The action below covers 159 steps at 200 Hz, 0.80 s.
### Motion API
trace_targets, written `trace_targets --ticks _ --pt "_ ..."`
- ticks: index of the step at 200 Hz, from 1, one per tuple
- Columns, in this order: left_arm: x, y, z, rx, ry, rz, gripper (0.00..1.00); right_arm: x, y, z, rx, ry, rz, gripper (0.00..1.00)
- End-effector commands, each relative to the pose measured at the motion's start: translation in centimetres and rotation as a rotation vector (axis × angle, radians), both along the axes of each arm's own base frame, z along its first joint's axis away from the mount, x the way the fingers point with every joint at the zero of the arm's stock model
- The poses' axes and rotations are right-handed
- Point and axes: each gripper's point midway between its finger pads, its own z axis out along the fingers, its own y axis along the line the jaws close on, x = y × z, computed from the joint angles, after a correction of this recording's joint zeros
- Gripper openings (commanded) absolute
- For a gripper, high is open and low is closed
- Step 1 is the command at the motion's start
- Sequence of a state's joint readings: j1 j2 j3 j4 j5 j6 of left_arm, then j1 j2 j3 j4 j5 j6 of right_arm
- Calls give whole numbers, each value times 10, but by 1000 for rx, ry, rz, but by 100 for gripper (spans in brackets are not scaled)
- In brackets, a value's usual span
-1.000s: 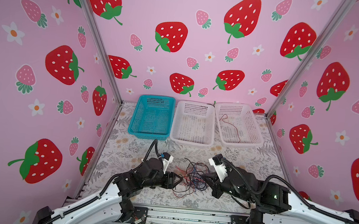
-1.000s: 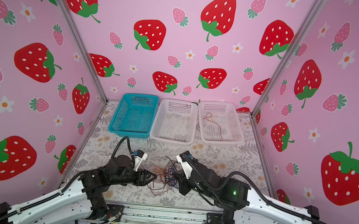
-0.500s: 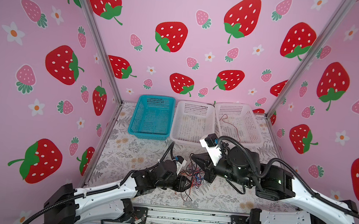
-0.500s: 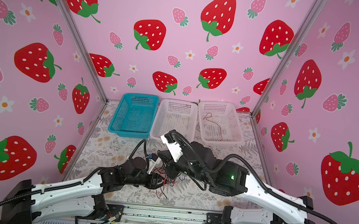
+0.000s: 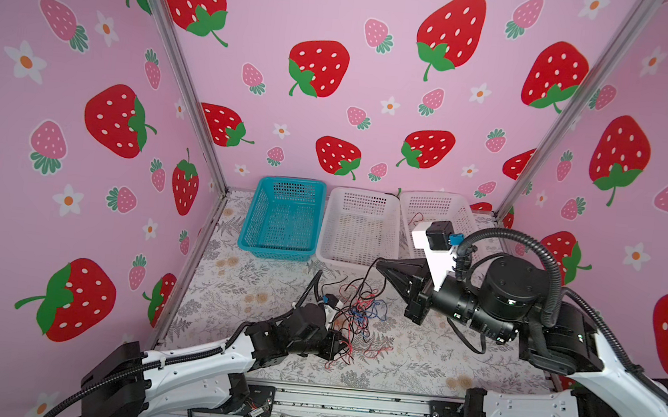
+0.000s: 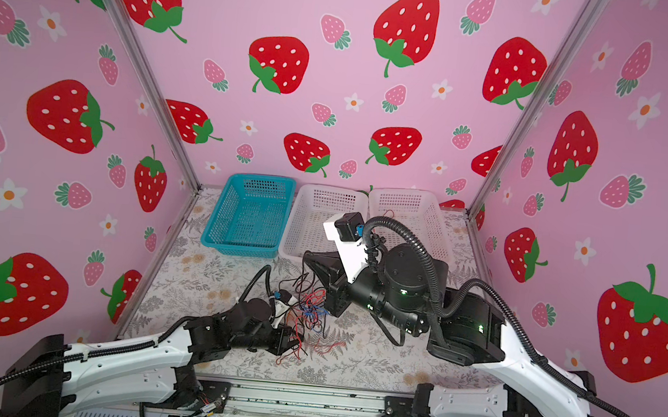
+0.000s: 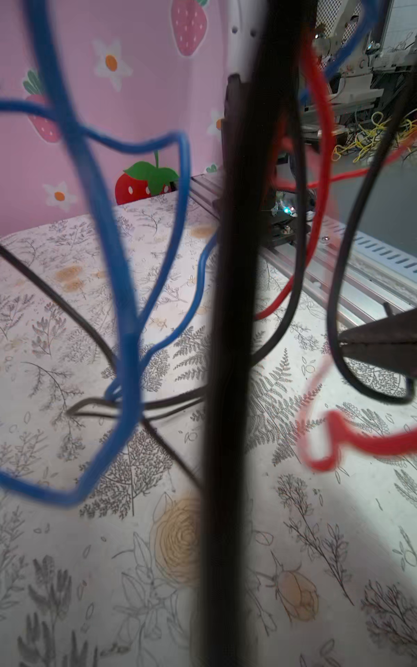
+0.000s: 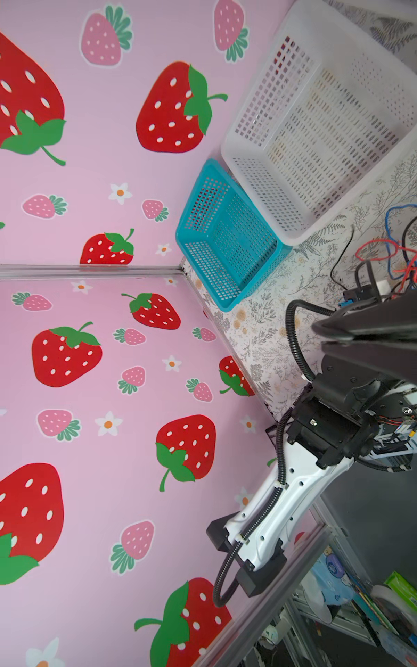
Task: Untangle the cables
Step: 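Pull the black wire up and away from the bundle with the right gripper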
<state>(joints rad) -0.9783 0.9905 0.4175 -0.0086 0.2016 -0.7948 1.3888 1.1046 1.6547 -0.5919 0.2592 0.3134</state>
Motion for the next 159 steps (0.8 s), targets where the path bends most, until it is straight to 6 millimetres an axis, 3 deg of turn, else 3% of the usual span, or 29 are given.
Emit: trace_targets --ticks 1,58,126,159 --pt "-2 16 -24 51 43 56 0 8 -41 54 148 -67 -99 0" --pt "-4 45 -67 143 146 140 0 24 -107 111 302 -137 -281 0" --pt "-2 58 -101 211 221 167 0 26 -160 186 439 -209 -376 0" --pt "-1 57 -109 218 242 164 0 28 -165 191 438 -222 -403 0"
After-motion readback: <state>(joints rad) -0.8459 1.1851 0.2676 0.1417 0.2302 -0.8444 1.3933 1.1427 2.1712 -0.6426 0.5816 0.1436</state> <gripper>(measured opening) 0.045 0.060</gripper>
